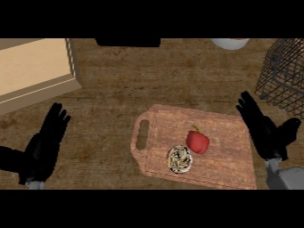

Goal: Pick the bell pepper from the cutting board and place it in the tiered basket

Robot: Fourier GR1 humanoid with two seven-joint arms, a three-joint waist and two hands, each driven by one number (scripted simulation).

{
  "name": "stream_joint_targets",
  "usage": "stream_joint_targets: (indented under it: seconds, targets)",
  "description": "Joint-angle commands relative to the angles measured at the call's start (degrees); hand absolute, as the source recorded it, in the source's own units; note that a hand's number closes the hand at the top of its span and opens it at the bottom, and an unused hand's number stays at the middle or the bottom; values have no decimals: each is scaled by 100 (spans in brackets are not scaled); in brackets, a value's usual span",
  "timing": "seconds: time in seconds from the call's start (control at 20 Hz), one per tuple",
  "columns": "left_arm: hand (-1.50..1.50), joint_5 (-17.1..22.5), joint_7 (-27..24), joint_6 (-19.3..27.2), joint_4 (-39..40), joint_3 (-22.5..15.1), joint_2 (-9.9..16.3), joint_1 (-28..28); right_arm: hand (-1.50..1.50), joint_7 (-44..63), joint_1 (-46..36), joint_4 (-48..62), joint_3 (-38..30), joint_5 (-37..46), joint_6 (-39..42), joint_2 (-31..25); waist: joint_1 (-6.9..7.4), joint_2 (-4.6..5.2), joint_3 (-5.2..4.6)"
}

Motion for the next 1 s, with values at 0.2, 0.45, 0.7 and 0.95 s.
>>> stream_joint_targets:
  seconds: [0.2, 0.45, 0.7, 0.95]
  targets:
    - [0, -343, 355, -206, 786, 502, 1107, 251, 150, -2063, 950, -3, -648, -866, 401, 1244, -304, -52, 146]
    - [0, -393, 415, -431, 894, 335, 1213, 430, -150, -4299, 1066, -282, -514, 37, -888, 2228, -257, -83, 117]
    - [0, -349, 521, -499, 889, 389, 1304, 319, -150, -3285, 1784, 735, -329, 1687, -3124, 1590, -161, -5, 52]
    - [0, -423, 507, -612, 972, 319, 1315, 80, -150, -1683, 1870, 755, 374, 2729, -4173, 1076, -64, -7, 32]
